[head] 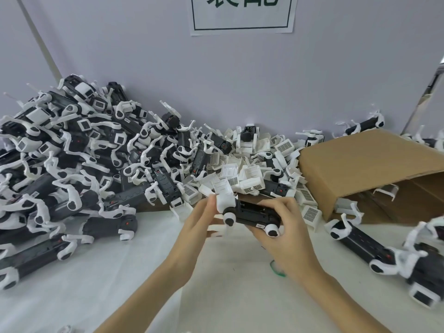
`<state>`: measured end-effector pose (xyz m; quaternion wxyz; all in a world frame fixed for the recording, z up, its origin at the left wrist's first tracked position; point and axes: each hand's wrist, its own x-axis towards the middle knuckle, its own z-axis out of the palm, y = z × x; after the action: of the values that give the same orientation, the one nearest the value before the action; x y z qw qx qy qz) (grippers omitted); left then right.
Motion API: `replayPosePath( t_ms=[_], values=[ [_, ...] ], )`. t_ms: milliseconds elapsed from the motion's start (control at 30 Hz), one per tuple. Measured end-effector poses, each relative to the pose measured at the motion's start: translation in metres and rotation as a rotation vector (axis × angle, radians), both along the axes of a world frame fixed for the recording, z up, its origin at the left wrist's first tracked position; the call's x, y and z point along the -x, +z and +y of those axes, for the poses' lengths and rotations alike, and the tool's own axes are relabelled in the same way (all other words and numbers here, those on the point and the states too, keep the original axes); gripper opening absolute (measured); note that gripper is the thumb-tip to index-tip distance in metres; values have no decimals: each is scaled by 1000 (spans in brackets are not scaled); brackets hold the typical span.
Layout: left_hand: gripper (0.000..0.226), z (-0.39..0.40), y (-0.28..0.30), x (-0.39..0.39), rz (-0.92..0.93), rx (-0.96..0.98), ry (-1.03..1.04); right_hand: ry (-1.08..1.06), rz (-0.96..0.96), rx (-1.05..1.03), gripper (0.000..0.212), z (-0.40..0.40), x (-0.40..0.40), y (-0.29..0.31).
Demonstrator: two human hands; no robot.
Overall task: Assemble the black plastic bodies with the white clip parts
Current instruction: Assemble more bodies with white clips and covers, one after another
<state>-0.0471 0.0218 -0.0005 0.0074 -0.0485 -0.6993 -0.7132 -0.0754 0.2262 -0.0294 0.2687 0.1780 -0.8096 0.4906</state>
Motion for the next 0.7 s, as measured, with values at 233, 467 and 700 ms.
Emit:
replayPosePath(
  t_ms=[233,467,700],
  values=[
    [49,-2,-6,1,136,248,-51,64,-5,-46,53,1,-1,0],
    [69,-13,-10,9,453,372,106,204,-785,412,62,0,4,6],
    [101,-33,-18,19,954,865,127,733,-1034,1058,47,8,5,18]
  ],
)
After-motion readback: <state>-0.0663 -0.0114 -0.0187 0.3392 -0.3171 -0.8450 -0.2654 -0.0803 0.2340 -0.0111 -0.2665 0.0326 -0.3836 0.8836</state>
